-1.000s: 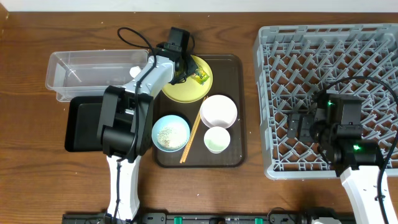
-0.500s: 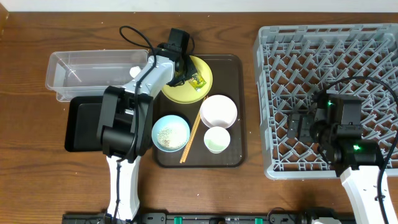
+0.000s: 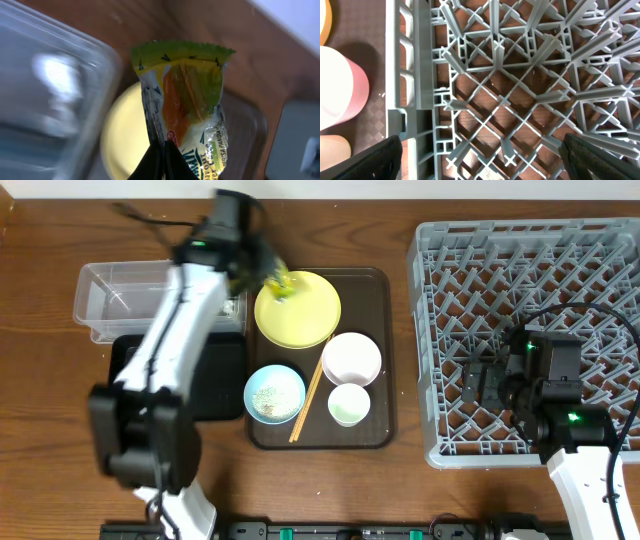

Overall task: Sort waste into correct bins and load items into the dishwasher rack
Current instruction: 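Carry the wrapper left and release it into the clear bin, then reach the left gripper to the white cup and grasp it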

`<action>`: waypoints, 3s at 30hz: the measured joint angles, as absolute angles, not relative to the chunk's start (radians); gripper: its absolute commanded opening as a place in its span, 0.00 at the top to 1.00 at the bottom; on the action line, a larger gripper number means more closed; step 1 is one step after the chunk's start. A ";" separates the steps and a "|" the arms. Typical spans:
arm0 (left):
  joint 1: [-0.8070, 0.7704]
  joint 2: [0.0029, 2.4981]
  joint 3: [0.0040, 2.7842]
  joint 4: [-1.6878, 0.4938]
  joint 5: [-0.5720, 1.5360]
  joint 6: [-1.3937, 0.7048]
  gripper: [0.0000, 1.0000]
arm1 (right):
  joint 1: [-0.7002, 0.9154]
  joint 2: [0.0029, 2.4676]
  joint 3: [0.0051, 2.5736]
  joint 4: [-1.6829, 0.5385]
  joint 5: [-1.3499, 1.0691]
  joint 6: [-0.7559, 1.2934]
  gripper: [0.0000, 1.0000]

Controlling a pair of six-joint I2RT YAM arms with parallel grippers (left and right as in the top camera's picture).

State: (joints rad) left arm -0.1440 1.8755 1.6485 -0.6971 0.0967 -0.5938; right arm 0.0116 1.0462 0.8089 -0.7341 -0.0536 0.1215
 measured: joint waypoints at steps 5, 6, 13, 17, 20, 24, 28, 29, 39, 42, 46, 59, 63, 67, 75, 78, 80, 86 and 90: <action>-0.014 1.843 1.649 -0.741 0.072 -0.593 0.94 | 0.012 1.046 0.809 -0.735 -0.054 0.121 0.01; 0.004 1.846 1.649 -0.748 0.070 -0.594 0.94 | 0.012 1.046 0.809 -0.735 -0.054 0.121 0.01; 0.107 1.874 1.643 -0.754 0.067 -0.593 0.92 | 0.012 1.046 0.809 -0.735 -0.054 0.121 0.01; 0.133 1.897 1.641 -0.759 0.067 -0.581 0.63 | 0.012 1.046 0.809 -0.735 -0.054 0.121 0.01; 0.141 1.904 1.634 -0.760 0.067 -0.579 0.52 | 0.012 1.046 0.809 -0.735 -0.054 0.121 0.01; 0.142 1.905 1.632 -0.764 0.067 -0.577 0.43 | 0.012 1.046 0.809 -0.735 -0.054 0.121 0.01; 0.142 1.901 1.632 -0.781 0.068 -0.577 0.40 | 0.012 1.046 0.809 -0.735 -0.054 0.121 0.01; 0.142 1.899 1.631 -0.785 0.068 -0.576 0.40 | 0.012 1.046 0.809 -0.735 -0.054 0.121 0.01; 0.013 1.724 1.628 -0.902 0.123 -0.427 0.33 | 0.012 1.046 0.809 -0.735 -0.054 0.121 0.01; -0.091 1.715 1.629 -1.020 0.150 -0.345 0.32 | 0.012 1.046 0.809 -0.735 -0.054 0.121 0.01; -0.212 1.732 1.610 -1.108 0.163 -0.272 0.31 | 0.012 1.046 0.809 -0.735 -0.054 0.121 0.01; -0.495 1.734 1.341 -0.998 0.178 -0.223 0.31 | 0.012 1.046 0.809 -0.732 -0.054 0.121 0.01; -0.552 1.738 1.270 -0.915 0.178 -0.231 0.31 | 0.012 1.046 0.809 -0.733 -0.054 0.121 0.01; -0.599 1.739 1.224 -0.855 0.178 -0.242 0.32 | 0.012 1.046 0.809 -0.733 -0.054 0.121 0.01; -0.632 1.740 1.213 -0.839 0.177 -0.251 0.32 | 0.012 1.046 0.809 -0.734 -0.054 0.121 0.01; -0.615 1.740 1.213 -0.837 0.177 -0.252 0.32 | 0.012 1.046 0.809 -0.735 -0.054 0.121 0.01; -0.591 1.739 1.215 -0.840 0.177 -0.255 0.32 | 0.012 1.046 0.809 -0.735 -0.054 0.121 0.01; -0.544 1.685 1.241 -0.838 0.191 -0.256 0.31 | 0.012 1.046 0.809 -0.736 -0.054 0.121 0.01; -0.560 1.607 1.254 -0.841 0.260 -0.253 0.31 | 0.012 1.046 0.809 -0.736 -0.054 0.121 0.01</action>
State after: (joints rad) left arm -0.5602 1.6073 1.2537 -0.8406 0.2596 -0.2531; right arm 0.0116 1.0462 0.8089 -0.7357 -0.0536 0.1215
